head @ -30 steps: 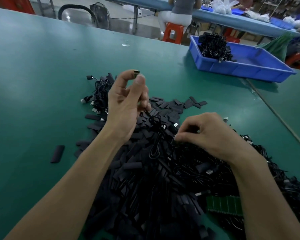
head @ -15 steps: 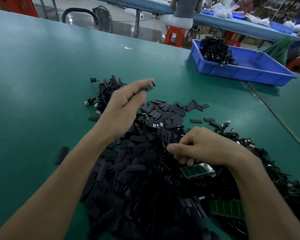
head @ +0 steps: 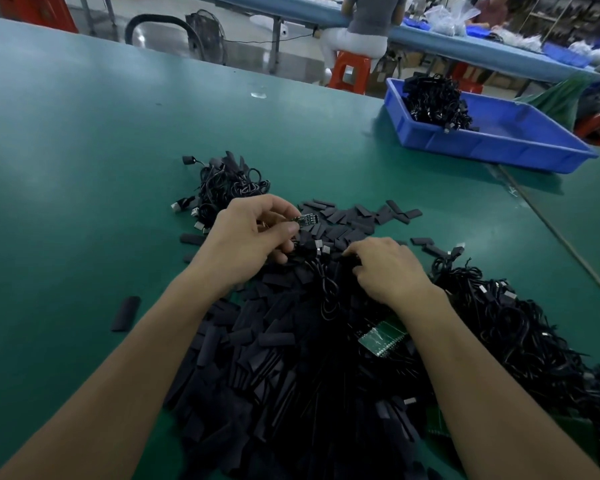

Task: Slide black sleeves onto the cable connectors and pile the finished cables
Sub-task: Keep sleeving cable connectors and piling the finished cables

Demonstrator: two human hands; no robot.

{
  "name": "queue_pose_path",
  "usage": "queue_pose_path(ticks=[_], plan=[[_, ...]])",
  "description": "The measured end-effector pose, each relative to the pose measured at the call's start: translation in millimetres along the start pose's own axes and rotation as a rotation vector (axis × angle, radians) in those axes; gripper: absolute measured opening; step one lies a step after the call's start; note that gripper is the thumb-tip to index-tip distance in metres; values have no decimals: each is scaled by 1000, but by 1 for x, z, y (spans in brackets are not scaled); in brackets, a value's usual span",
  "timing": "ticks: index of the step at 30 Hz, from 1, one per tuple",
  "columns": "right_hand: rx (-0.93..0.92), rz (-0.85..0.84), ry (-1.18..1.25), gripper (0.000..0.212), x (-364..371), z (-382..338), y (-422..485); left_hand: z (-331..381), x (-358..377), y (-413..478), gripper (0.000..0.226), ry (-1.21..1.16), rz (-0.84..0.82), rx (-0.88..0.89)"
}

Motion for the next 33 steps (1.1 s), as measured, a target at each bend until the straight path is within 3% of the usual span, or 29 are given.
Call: queue_pose_path(ticks=[4,7,11,14,20,23,33], plan=[[15,147,32,24,4,-2,-3,-2,-1,1,7,39,42,1],[10,241,146,25,5,1,-8,-2,0,-1,10,62,25,-17],[-50,415,516,26,-1,1,-19,-1,4,-2,5,98,38,-9],[-145,505,598,32,-7,0,-31,-1,7,-2,4,120,36,10],[-182,530,915,24,-10,-7,-39,-2,10,-2,11,80,-7,10],[-163,474,925,31,-5,-9,-38,-2,11,-2,15,54,-25,8],[-154,599,1033,29,-4,-13,-44,0,12,-3,12,90,-26,16]])
Point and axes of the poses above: each hand's wrist, its own y-axis towards the middle knuckle, its own x-axis out of the palm, z = x × y, the point moved 1 cm from there along y, towards the middle knuckle, and after that the axes turned 5 degrees about -x, right-handed, at the moved point
